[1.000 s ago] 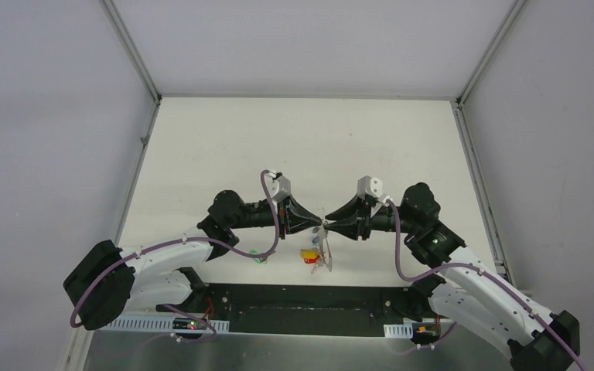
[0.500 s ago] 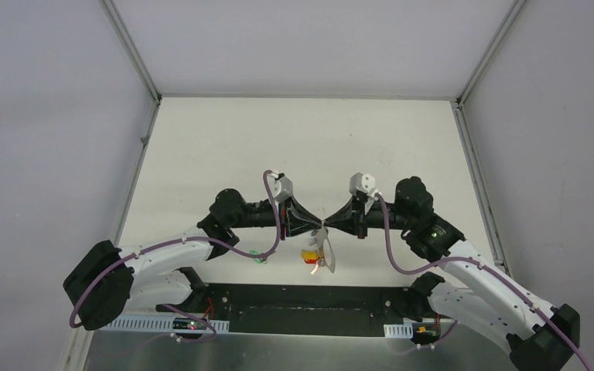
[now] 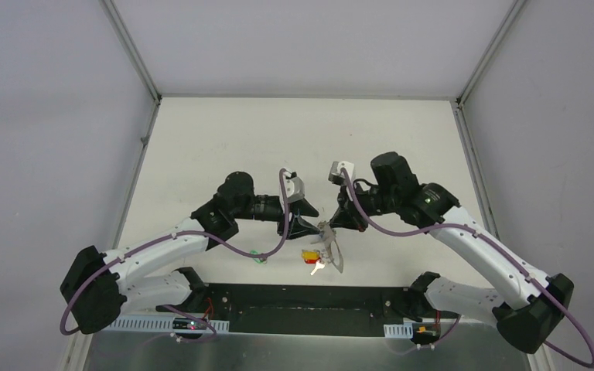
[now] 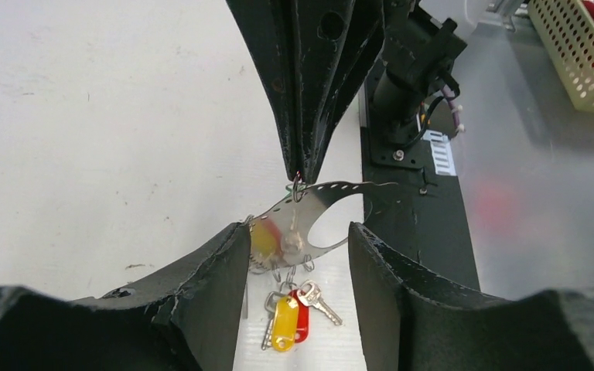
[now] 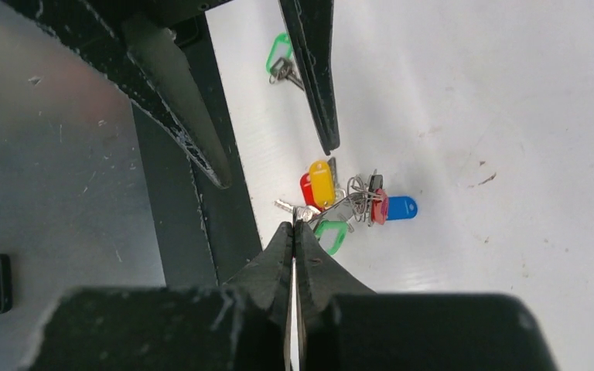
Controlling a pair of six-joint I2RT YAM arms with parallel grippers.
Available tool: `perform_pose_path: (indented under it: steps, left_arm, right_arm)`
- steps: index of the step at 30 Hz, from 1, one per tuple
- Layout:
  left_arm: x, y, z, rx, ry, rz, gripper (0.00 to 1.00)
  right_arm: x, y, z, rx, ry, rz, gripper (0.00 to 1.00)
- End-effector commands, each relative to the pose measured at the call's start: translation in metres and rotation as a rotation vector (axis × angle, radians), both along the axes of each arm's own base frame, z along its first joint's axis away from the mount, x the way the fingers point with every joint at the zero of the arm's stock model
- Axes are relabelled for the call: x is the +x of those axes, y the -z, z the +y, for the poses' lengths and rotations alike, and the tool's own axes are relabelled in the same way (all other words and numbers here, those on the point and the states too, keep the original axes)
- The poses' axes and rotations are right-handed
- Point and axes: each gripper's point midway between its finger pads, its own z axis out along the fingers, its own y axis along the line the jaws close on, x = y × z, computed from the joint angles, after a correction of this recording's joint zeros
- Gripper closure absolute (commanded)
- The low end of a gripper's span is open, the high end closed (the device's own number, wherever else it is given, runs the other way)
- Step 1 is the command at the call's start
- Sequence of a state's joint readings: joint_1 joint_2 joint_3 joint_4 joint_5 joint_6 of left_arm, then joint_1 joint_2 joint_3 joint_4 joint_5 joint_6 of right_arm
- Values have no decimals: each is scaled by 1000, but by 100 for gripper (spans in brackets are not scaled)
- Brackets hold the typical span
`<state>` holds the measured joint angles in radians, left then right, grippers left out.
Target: Put the keys on the keyring
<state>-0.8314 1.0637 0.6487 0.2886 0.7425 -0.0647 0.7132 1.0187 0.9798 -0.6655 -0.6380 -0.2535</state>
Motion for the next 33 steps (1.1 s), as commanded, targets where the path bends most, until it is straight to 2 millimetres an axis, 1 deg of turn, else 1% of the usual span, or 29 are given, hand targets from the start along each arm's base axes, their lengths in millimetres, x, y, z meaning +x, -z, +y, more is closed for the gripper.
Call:
perform_pose_path:
  steps: [1,4,7,11,15,17,20,23,26,31,32,33]
  left_arm:
    - [-3,-1,-6,16,50,-71,49]
    - [-5,3,-10,16,52,-87,52]
    - [-9,6,-16,13,60,-82,54]
    - [-12,9,-24,2,61,-71,58]
    - [-14,11,-30,-15,66,-83,64]
    - [-15,13,-33,-11,73,-79,69]
    - [-13,18,-36,9,77,-63,80]
    - [-14,24,-38,36,96,-61,89]
    - [-15,26,-38,56,108,-64,100]
    - [-15,22,-37,50,103,-64,100]
    - [-15,22,-36,48,97,-60,100]
    - [-15,21,-35,44,88,-58,100]
  right_arm:
    - [-8,2,-12,-160,-4,70,100]
    - [-9,3,-13,-227,-11,99,100]
    - [-12,0,-8,-249,-29,120,100]
    - [-16,-6,3,-205,-52,128,100]
    - [-17,-12,10,-160,-57,122,100]
    - [-18,-13,12,-146,-61,119,100]
    - [-18,-13,12,-145,-59,117,100]
    - [-17,-12,11,-152,-55,117,100]
    - [-17,-12,11,-152,-54,115,100]
    - [-16,-11,12,-147,-52,113,100]
    - [-15,-11,12,-145,-47,107,99]
    - [-13,-10,12,-145,-36,100,93]
